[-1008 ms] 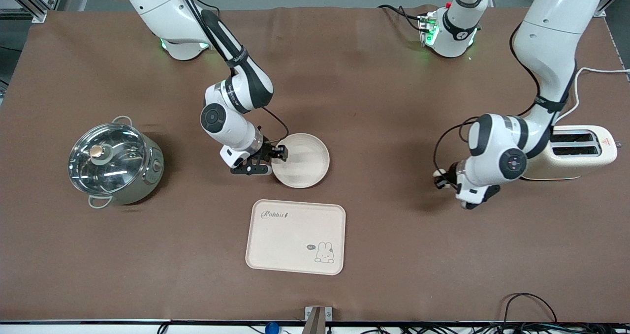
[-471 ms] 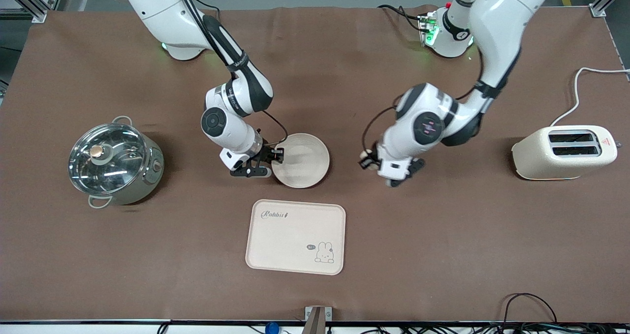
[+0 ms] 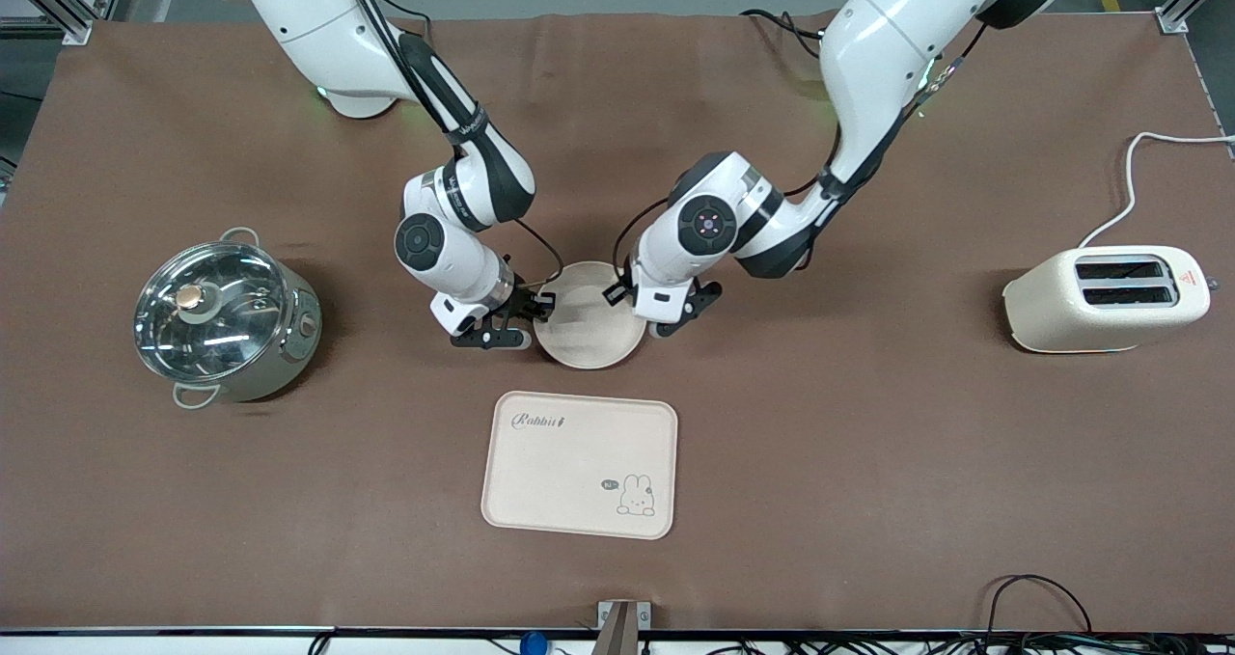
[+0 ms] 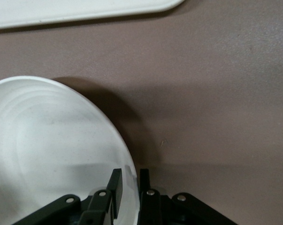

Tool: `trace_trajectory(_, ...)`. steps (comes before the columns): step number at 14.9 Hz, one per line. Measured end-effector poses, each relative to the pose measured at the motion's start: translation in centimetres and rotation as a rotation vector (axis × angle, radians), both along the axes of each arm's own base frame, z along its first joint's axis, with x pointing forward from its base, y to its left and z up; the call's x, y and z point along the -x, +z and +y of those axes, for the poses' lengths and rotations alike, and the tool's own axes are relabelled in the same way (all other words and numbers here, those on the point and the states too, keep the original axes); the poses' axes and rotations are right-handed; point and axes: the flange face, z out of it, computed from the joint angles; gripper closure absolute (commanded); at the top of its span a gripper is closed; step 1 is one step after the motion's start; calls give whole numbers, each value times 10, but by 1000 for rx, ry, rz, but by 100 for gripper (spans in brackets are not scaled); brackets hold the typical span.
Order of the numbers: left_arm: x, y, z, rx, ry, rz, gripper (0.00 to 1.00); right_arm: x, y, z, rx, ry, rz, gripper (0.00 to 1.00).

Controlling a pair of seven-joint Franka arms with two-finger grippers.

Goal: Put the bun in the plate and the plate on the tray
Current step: 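Carry the bun over the white plate with the left gripper, then open the left gripper to drop the bun into the plate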

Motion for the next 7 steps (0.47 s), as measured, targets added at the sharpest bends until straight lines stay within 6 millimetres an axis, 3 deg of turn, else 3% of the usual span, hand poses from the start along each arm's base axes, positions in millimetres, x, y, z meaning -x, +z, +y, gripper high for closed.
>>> trace_trajectory(1, 1, -9, -3, 9, 6, -5, 56, 0, -1, 0, 1, 0, 1, 96)
trace_trajectory(3, 1, -26, -4, 8, 15, -9, 21, 0, -2, 0, 1, 1, 0, 100)
trace_trajectory(5, -3, -29, -2, 7, 22, -15, 0, -1, 2, 2, -4, 4, -6, 100)
trace_trajectory(7, -12, -17, -3, 21, 32, -36, 0, -1, 2, 2, -4, 4, -6, 100)
